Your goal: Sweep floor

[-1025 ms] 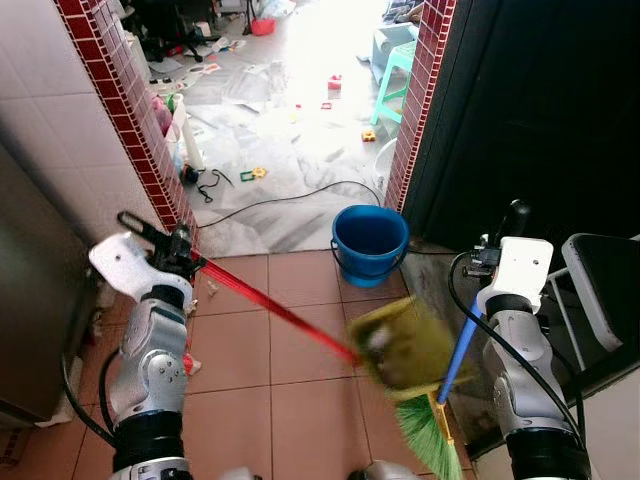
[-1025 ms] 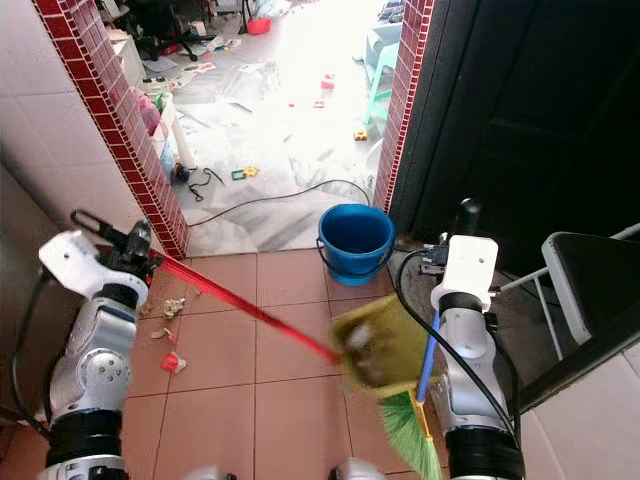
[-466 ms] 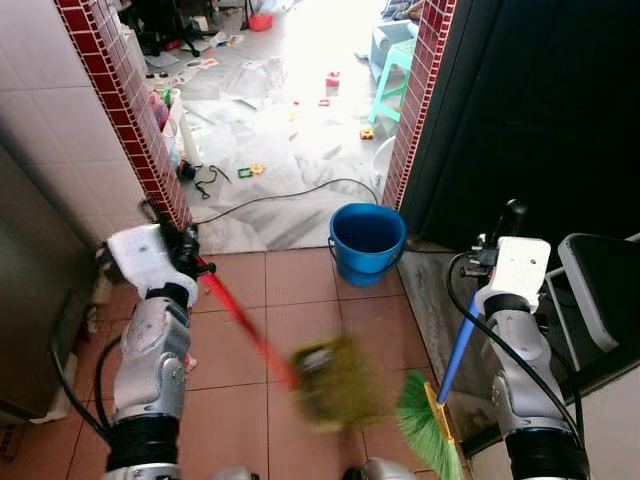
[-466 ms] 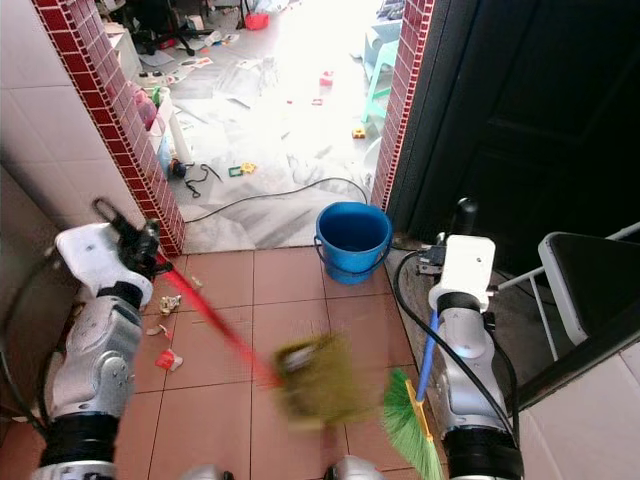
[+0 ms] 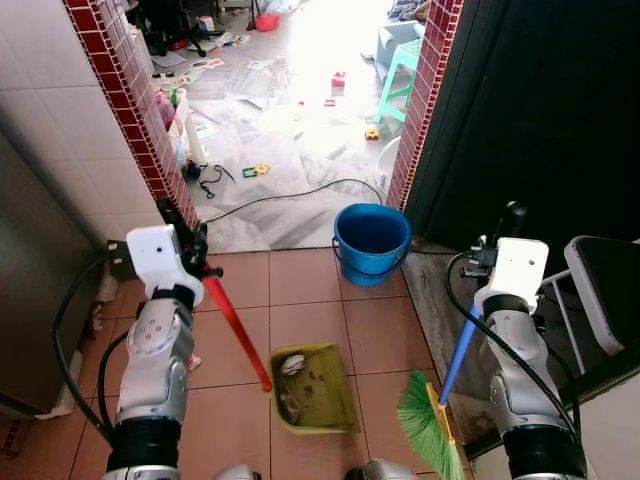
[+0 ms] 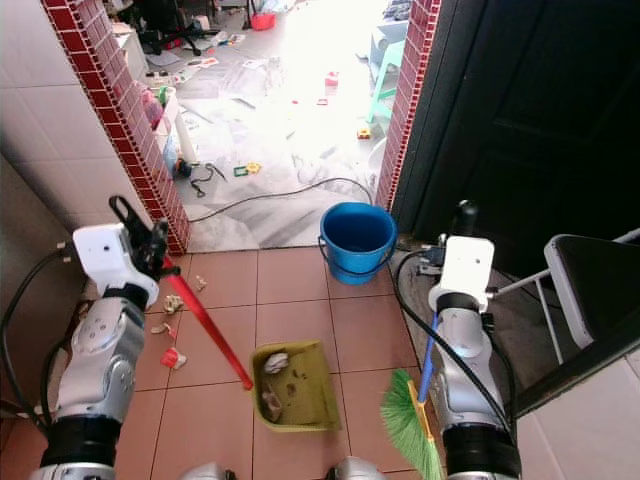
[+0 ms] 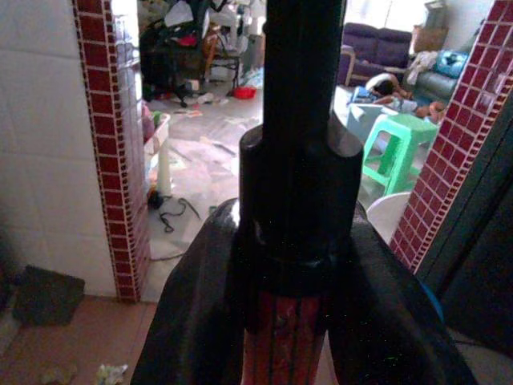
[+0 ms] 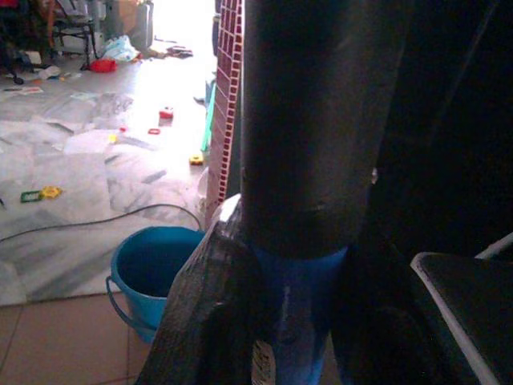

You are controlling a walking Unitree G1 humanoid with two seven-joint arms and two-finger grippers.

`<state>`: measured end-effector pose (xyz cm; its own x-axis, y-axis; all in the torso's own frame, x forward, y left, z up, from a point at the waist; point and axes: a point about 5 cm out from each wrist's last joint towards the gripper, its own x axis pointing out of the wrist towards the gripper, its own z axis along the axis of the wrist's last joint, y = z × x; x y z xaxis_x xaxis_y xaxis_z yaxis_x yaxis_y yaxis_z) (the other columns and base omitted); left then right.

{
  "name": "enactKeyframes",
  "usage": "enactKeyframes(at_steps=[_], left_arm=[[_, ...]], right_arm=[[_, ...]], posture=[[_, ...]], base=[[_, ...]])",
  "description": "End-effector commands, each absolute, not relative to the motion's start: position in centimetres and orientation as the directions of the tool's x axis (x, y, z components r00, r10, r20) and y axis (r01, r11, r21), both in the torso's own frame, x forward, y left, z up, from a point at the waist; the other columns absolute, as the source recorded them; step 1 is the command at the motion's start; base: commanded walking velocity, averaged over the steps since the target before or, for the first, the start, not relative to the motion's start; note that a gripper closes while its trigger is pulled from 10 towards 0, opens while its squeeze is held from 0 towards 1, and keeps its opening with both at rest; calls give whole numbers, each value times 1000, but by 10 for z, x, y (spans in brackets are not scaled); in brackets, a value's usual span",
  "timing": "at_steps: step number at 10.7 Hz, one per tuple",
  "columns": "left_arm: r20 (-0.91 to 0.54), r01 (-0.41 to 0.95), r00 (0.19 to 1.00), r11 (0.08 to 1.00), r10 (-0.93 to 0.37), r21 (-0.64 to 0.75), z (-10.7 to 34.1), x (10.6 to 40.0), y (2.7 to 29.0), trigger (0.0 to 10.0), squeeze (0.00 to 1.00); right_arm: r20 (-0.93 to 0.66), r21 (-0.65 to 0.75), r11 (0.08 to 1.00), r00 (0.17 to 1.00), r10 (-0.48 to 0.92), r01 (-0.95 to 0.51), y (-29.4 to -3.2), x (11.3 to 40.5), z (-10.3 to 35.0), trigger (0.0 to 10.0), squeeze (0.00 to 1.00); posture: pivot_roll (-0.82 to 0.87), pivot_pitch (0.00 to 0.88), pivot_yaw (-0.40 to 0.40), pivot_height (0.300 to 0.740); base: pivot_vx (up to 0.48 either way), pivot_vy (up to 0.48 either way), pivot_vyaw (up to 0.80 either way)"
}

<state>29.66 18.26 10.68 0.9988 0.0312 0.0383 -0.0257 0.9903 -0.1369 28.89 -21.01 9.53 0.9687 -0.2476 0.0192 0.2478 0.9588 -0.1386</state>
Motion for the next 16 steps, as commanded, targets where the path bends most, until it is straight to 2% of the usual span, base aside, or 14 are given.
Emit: enactKeyframes(at_steps=[1, 4, 7, 10, 16], left_arm=[[91, -10, 996, 994, 20, -110, 115, 298, 185, 10000, 0], [73, 32, 997, 995, -26, -89, 105, 288, 181, 10000, 0], [205, 35, 979, 990, -8, -133, 141, 298, 180, 10000, 0], [249, 20, 968, 988, 19, -152, 154, 300, 186, 10000, 0], [449, 33, 891, 973, 74, -227, 226, 311, 186, 10000, 0]], right_arm=[[41, -132, 961, 970, -240, 243, -205, 292, 97, 10000, 0], [60, -93, 965, 969, -240, 245, -198, 292, 96, 10000, 0], [76, -131, 960, 968, -239, 247, -208, 294, 99, 10000, 0], [86, -143, 957, 966, -243, 253, -214, 297, 101, 10000, 0], [92, -177, 954, 970, -227, 240, -217, 301, 102, 10000, 0]], posture=[[-85, 0, 21, 740], [-74, 0, 46, 740], [-79, 0, 31, 740], [-79, 0, 22, 740], [-83, 0, 7, 740]], base=[[0, 0, 0], [0, 0, 0], [400, 0, 0], [456, 0, 0], [455, 0, 0]])
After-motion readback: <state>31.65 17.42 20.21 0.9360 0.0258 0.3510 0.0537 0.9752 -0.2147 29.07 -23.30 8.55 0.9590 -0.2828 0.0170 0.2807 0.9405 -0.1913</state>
